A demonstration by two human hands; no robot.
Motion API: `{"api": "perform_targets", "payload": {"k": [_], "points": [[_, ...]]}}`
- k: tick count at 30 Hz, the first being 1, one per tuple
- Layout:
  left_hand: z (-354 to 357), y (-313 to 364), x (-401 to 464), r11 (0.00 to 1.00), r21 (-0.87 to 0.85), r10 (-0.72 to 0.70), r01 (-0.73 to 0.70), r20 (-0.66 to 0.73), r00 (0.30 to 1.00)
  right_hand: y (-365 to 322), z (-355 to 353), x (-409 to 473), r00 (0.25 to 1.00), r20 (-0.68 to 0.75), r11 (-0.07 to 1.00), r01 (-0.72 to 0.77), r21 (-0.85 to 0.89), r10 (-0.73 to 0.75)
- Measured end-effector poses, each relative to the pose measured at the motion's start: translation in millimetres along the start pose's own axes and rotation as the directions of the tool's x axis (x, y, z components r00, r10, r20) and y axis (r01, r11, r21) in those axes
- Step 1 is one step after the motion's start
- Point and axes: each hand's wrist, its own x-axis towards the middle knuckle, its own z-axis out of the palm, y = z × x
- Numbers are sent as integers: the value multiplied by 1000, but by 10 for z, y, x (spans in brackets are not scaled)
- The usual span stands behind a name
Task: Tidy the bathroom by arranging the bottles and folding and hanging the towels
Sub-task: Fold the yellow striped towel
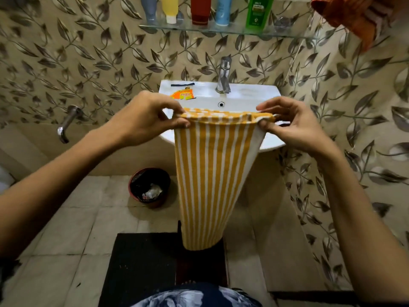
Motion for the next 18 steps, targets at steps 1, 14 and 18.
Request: {"api": "perform_targets", "payload": {"k": [1, 14, 18], "points": [[-19, 1, 61, 1000, -20, -22, 22, -7, 1000, -6, -18, 55, 1000, -1, 1000, 0, -22, 0], [30, -186, 44, 975, -214, -63, 62, -1, 998, 136, 89, 137, 988, 153, 942, 32, -335, 21], [18, -145, 90, 987, -158, -17, -9, -166, 986, -8, 25, 117, 998, -35, 885, 32, -464, -55]]}}
